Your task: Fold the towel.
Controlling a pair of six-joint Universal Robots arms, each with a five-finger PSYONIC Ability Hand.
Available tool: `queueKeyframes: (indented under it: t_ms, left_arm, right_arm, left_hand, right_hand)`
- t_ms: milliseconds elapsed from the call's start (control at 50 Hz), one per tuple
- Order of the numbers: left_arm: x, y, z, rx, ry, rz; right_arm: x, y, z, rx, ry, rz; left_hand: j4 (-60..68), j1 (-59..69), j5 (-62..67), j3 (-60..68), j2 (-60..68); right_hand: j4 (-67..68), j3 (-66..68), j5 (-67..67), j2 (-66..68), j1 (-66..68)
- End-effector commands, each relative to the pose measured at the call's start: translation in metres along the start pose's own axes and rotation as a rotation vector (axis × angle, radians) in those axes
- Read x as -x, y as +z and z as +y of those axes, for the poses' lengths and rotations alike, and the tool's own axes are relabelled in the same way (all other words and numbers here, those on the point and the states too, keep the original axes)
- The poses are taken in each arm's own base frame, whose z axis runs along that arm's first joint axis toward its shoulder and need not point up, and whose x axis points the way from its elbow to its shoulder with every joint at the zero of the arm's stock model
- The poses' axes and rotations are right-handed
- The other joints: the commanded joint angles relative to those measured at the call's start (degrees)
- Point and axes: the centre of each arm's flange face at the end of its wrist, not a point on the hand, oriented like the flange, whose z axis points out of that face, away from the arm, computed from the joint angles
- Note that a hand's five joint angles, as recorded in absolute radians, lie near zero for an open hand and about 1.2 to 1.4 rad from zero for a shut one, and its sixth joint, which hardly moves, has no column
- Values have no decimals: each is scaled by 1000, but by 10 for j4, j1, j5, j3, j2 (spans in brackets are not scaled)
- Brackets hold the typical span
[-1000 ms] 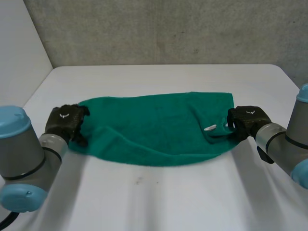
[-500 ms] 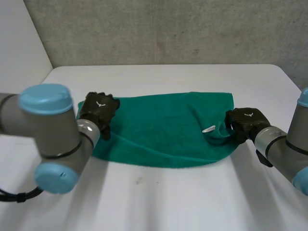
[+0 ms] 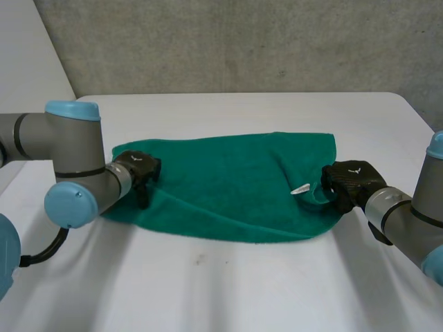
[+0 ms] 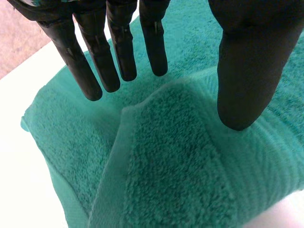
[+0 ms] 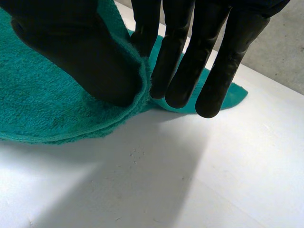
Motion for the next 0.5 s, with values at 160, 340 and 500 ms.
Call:
queueKeyframes:
  t_ms: [160, 340, 500]
  left_arm:
    - [10, 11, 2, -13, -43, 14]
    - [8, 15, 8, 15, -46, 26]
    - [7, 16, 10, 22, -50, 28]
  right_arm:
    - [-1, 0, 0, 0, 1, 1]
    - [-2, 1, 0, 1, -2, 5]
    - [-2, 1, 1, 2, -14, 5]
  left_hand:
    - [-4, -6, -2, -7, -5]
    - [-4, -6, -2, -7, -5]
    - [134, 131, 136, 131, 133]
  right_hand:
    - [119, 124, 131, 133, 239]
    - [119, 124, 131, 133, 239]
    - [119, 124, 131, 133, 239]
